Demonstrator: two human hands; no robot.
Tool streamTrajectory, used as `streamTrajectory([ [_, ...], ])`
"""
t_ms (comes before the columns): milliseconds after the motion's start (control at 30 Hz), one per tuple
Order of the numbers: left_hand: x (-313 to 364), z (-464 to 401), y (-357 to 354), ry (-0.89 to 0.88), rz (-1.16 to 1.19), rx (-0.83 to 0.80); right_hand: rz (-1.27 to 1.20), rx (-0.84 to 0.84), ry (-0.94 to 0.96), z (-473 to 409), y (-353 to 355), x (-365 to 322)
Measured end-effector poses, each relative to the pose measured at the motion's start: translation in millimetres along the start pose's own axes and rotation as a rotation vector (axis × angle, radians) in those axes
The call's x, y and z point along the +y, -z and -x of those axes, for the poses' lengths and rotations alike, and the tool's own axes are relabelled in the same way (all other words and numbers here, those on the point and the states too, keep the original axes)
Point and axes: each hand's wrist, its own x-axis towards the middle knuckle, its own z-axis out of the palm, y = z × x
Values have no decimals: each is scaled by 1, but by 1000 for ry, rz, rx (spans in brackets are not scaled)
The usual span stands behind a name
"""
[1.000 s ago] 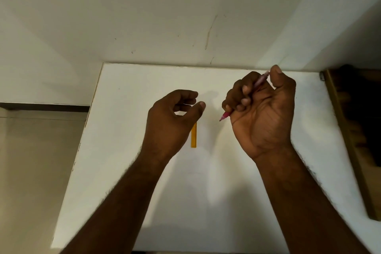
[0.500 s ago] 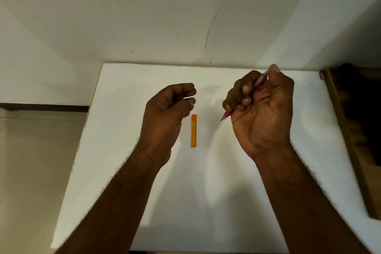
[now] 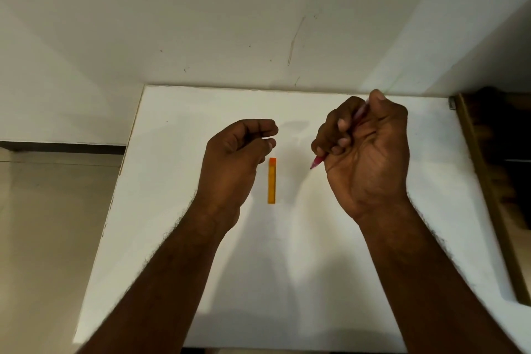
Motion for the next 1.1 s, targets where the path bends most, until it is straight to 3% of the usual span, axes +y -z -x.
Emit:
streamTrajectory([
  [1100,-2,0,-1,6,-62,-23,17,-20,-2,1,1,4],
])
